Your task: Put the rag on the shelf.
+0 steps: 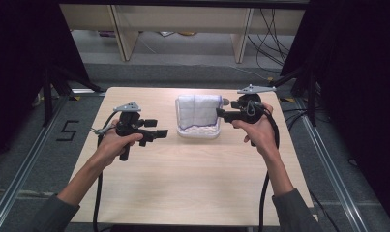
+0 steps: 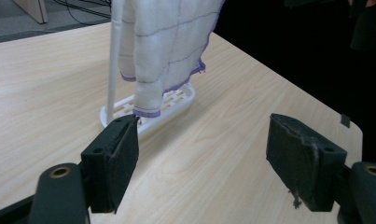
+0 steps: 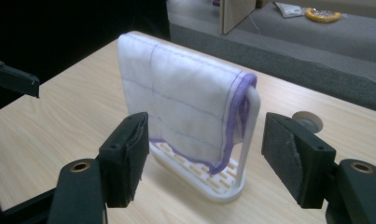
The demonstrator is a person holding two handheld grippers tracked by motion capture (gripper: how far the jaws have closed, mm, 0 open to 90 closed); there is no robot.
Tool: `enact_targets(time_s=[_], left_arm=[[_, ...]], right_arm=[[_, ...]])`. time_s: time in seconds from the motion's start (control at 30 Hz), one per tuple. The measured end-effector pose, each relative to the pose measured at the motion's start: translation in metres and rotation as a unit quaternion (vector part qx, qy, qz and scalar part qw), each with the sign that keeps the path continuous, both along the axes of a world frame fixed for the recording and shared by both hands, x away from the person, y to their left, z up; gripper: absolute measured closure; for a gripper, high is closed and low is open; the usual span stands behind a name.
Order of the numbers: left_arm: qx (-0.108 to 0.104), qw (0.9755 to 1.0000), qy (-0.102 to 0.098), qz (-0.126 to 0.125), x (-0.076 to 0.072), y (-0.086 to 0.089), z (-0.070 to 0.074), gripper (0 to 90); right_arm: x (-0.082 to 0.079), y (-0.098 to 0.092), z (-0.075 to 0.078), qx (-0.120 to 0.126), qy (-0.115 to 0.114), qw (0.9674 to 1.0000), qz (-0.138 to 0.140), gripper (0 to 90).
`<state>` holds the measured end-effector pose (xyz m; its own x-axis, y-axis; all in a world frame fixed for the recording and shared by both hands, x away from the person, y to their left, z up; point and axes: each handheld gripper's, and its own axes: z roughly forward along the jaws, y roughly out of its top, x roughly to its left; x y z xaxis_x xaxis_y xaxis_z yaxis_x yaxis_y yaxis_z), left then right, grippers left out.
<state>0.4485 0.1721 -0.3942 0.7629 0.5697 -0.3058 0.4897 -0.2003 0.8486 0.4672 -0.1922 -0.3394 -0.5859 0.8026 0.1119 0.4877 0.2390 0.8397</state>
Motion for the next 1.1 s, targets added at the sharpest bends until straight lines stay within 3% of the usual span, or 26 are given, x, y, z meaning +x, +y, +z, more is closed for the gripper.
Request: enact_targets(time_s=[0.2,0.27,0.4,0.47,0.63,0.7,0.77,0.87,0.93,0.97,1.03,1.1], left_arm=[[0.005,1.0000,0.003,-0.002,-0.008,0.002,-0.010,24.9],[0.002,1.0000,0.003,-0.003,-0.011,0.004,-0.013,24.9],[0.002,1.0000,0.001,-0.006,-0.015,0.005,-0.017,24.9],[0.007,1.0000,0.003,-0.003,-0.017,0.004,-0.020,24.9],[0.013,0.9999,0.005,-0.008,-0.020,0.003,-0.025,24.7],[0.014,0.9999,0.003,-0.006,-0.021,0.002,-0.026,24.7],[0.013,0.9998,0.005,-0.013,-0.022,0.002,-0.027,24.7],[0.017,0.9998,0.004,-0.014,-0.025,0.002,-0.028,24.6],[0.015,0.9997,0.003,-0.018,-0.027,0.002,-0.029,24.7],[0.013,0.9997,0.004,-0.019,-0.029,0.001,-0.029,24.6],[0.017,0.9997,0.004,-0.018,-0.032,0.000,-0.030,24.4],[0.018,0.9996,0.004,-0.021,-0.034,-0.001,-0.033,24.3]], right_arm=[[-0.007,0.001,-0.009,0.003,0.009,0.9999,0.014,31.3],[-0.009,0.001,-0.012,-0.003,-0.001,0.9999,0.015,31.0],[-0.017,0.002,-0.017,0.002,0.013,0.9997,0.019,30.3],[-0.019,0.003,-0.020,0.002,-0.002,0.9998,0.019,30.2],[-0.029,0.003,-0.022,-0.002,-0.004,0.9997,0.023,30.0],[-0.031,0.002,-0.025,-0.007,-0.016,0.9995,0.025,30.0],[-0.036,0.001,-0.027,-0.002,-0.006,0.9997,0.023,30.0],[-0.040,-0.002,-0.031,-0.006,-0.018,0.9996,0.021,30.0],[-0.043,-0.002,-0.034,-0.003,-0.018,0.9995,0.026,30.0],[-0.046,-0.001,-0.035,0.001,-0.007,0.9998,0.021,30.0],[-0.047,-0.002,-0.038,-0.002,-0.018,0.9995,0.026,30.0],[-0.052,0.000,-0.038,0.000,-0.005,0.9997,0.025,30.0]])
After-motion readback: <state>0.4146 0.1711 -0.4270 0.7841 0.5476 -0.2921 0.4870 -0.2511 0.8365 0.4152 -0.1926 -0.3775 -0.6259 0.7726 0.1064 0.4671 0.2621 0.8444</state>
